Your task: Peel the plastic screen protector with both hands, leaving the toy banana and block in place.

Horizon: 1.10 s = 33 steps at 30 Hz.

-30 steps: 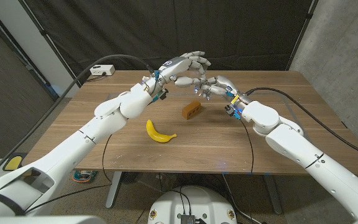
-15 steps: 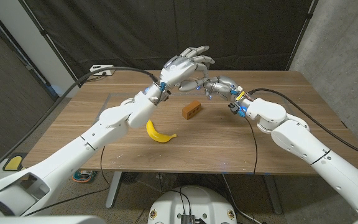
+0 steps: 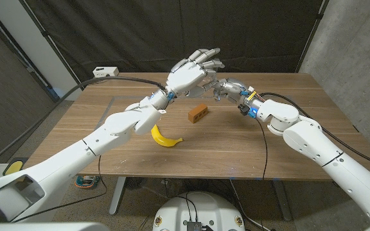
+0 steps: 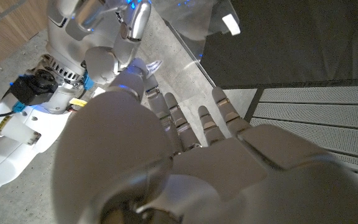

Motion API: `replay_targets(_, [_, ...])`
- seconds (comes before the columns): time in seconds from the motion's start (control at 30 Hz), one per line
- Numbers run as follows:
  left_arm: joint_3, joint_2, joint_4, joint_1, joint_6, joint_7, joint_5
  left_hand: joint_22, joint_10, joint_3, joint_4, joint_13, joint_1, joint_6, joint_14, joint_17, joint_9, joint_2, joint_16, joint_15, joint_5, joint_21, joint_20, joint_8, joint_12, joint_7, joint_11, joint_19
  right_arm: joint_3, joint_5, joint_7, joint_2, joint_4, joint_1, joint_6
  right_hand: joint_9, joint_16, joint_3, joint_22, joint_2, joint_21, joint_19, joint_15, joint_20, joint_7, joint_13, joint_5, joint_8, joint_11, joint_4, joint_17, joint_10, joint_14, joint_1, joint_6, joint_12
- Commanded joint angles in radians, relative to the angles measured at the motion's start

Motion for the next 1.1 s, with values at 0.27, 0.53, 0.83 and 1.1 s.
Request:
replay_targets(0.27, [0.075,0.055,0.002,-0.056,0.022,0.045,0.024,0.001,0.014,-0.010,0.000,0.007,0.002,0.124,0.000,0.004,0.061,0.002,0.003,-0.101,0.000,0.005,-0.010,0.076,0.011,-0.042,0.000,0.005,0.020,0.036,0.011,0.045,0.037,0.009,-0.011,0.008,-0.011,0.035,0.003,0.003,0.002,0.006,-0.061,-0.140,0.030,0.003,0.007,-0.010,0.001,-0.030,0.016,0.005,0.058,0.018,0.058,0.007])
replay_targets(0.53, [0.083,0.072,0.002,-0.067,-0.006,0.045,0.005,0.001,0.015,-0.015,0.000,0.011,0.003,0.128,0.001,0.006,0.059,0.003,0.004,-0.102,0.000,0.006,-0.012,0.074,0.013,-0.041,0.000,0.004,0.020,0.031,0.007,0.061,0.048,0.013,-0.007,0.012,-0.019,0.034,0.002,0.003,0.001,0.004,-0.061,-0.140,0.030,0.002,0.010,-0.017,0.001,-0.030,0.022,0.005,0.060,0.018,0.058,0.006])
replay_targets(0.83, [0.086,0.086,0.003,-0.072,-0.045,0.050,-0.008,0.001,0.015,-0.020,0.001,0.015,0.003,0.131,0.001,0.007,0.057,0.004,0.004,-0.106,0.000,0.007,-0.015,0.071,0.015,-0.044,0.000,0.004,0.015,0.014,-0.009,0.076,0.053,0.015,-0.001,0.016,-0.029,0.031,-0.001,0.004,0.001,0.000,-0.061,-0.139,0.030,0.008,0.010,-0.020,0.001,-0.030,0.021,0.002,0.059,0.019,0.059,0.008])
replay_targets(1.1, [0.075,0.106,-0.001,-0.067,-0.073,0.037,-0.026,0.001,0.018,-0.024,0.002,0.018,0.004,0.135,0.004,0.008,0.053,0.003,0.005,-0.109,-0.001,0.008,-0.018,0.069,0.017,-0.044,0.000,0.006,0.009,0.007,-0.021,0.090,0.054,0.015,0.005,0.017,-0.035,0.029,-0.001,0.004,0.001,0.000,-0.061,-0.139,0.030,0.004,0.012,-0.024,0.003,-0.029,0.023,0.003,0.061,0.018,0.060,0.004])
